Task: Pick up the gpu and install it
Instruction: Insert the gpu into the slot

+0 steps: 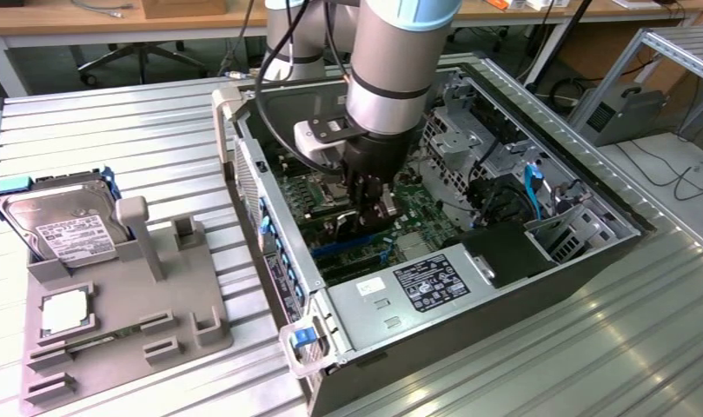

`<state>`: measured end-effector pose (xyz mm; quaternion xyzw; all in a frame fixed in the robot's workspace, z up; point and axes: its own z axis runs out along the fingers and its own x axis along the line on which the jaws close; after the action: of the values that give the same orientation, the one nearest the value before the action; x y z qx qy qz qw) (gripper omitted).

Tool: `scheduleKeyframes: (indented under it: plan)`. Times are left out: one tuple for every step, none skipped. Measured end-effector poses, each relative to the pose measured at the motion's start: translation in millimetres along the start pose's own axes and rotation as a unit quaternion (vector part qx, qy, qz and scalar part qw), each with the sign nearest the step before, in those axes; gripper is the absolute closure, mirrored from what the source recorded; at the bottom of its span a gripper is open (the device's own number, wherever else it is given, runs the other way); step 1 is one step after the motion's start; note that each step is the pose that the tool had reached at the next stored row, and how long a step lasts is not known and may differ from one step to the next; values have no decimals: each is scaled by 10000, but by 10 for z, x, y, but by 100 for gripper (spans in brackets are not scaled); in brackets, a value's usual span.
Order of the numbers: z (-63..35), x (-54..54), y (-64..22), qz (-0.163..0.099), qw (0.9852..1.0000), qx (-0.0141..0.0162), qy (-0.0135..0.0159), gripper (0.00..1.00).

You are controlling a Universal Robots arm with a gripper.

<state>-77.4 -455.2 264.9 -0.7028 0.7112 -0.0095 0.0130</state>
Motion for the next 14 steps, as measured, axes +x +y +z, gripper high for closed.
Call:
scheduleKeyframes:
  plan:
    - [0, 0, -4, 0, 10000, 0, 3, 73]
    - [1, 0, -7, 0, 10000, 0, 7, 73]
    - [1, 0, -8, 0, 10000, 0, 14, 73]
    - [0, 1, -9, 0, 10000, 0, 22, 73]
    - [0, 2, -9, 0, 10000, 0, 27, 73]
    - [-1, 2, -8, -1, 10000, 0, 31, 73]
    - [-1, 2, -6, 3, 10000, 0, 31, 73]
    - [0, 2, -4, 14, 10000, 0, 32, 73]
    - [1, 2, -2, 26, 10000, 0, 32, 73]
    - [2, 3, -2, 36, 10000, 0, 32, 73]
    - [4, 3, -1, 44, 10000, 0, 32, 73]
    - [6, 4, 0, 56, 10000, 0, 32, 73]
    - [8, 5, 1, 63, 10000, 0, 32, 73]
    - [10, 6, 1, 72, 10000, 0, 33, 73]
